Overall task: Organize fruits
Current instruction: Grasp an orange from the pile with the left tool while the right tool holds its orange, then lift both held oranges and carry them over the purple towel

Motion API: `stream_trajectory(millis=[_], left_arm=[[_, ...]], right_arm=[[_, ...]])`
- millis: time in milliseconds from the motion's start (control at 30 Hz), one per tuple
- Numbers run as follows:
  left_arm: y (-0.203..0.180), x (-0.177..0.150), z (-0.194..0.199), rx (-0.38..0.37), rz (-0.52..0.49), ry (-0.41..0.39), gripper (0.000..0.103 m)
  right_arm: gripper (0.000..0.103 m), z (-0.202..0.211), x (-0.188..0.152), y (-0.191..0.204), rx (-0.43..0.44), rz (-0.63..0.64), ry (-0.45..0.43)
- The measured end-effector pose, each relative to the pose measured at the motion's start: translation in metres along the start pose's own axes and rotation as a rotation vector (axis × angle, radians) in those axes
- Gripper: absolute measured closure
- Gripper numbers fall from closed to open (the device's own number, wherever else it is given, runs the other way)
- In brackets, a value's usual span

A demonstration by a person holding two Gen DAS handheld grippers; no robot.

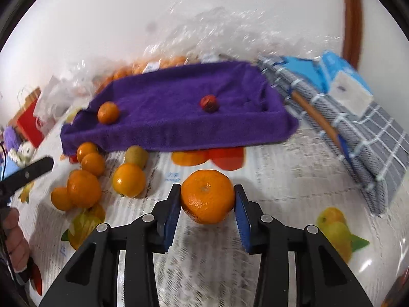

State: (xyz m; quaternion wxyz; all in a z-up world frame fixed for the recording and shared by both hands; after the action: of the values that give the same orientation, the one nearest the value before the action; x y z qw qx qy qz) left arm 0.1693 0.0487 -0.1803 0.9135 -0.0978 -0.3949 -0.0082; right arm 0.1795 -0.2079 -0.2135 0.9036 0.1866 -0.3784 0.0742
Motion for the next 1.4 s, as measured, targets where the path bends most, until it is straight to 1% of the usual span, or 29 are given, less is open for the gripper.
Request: stream_trajectory(millis=[67,100,233,300,333,367,567,733,833,1100,1300,1400], left_arm=[[-0.005,-0.01,0.001,-0.022,-0.032,0.039,0.044],[-0.008,-0.014,0.001,-0.02,-0.047,0.053,0.044],[-0.018,-0.026,-0.004,0.018,-0.109,0.076,0.044],[-0.022,-0.029,-0.011,0.032,-0.136,0.112,0.046],[-0.024,-0.03,-0.014,0.03,-0.143,0.125,0.064],[-0.024,-0.031,-0.016,0.035,-0.147,0.139,0.068],[-0.02,-0.029,-0.011,0.01,-0.12,0.112,0.068],[-0.015,-0.025,-0.002,0.014,-0.088,0.064,0.068],[-0.015,-0.024,0.004,0.016,-0.086,0.03,0.068],[-0.008,-0.021,0.0,0.04,-0.048,0.033,0.068],[-0.012,-0.02,0.01,0.032,-0.066,-0.02,0.068],[-0.012,-0.019,0.011,0.03,-0.063,-0.023,0.068]], right_arm=[[0.063,0.006,-0.004,-0.003,0.011,-0.002,-0.008],[0.063,0.008,-0.005,-0.004,0.016,-0.006,-0.009],[0.063,0.008,-0.005,-0.003,0.02,-0.004,-0.018],[0.063,0.007,-0.005,0.0,0.016,0.004,-0.017],[0.063,0.006,-0.004,0.001,0.011,0.01,-0.016],[0.063,0.006,-0.004,0.003,0.005,0.016,-0.018],[0.063,0.011,-0.004,-0.001,0.012,-0.001,-0.042],[0.063,0.016,-0.003,-0.003,0.026,-0.008,-0.069],[0.063,0.02,-0.003,-0.004,0.036,-0.014,-0.088],[0.063,0.022,-0.003,0.002,-0.007,0.023,-0.1],[0.063,0.028,-0.005,0.008,-0.005,0.055,-0.115],[0.062,0.029,-0.005,0.005,-0.011,0.041,-0.121]])
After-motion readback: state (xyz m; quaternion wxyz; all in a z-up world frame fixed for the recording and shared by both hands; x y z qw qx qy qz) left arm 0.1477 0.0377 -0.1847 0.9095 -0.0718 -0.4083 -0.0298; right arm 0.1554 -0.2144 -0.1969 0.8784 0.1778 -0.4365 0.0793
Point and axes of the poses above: each gripper's, at about its wrist camera, not at the fingertips, and z roughly against the way its jaws point, y to its left, x to its top, the point moved 5 cm from there along -z, roughly the way its jaws point, and after that the axes turned 15 degrees about x, right-handed, at the moved point
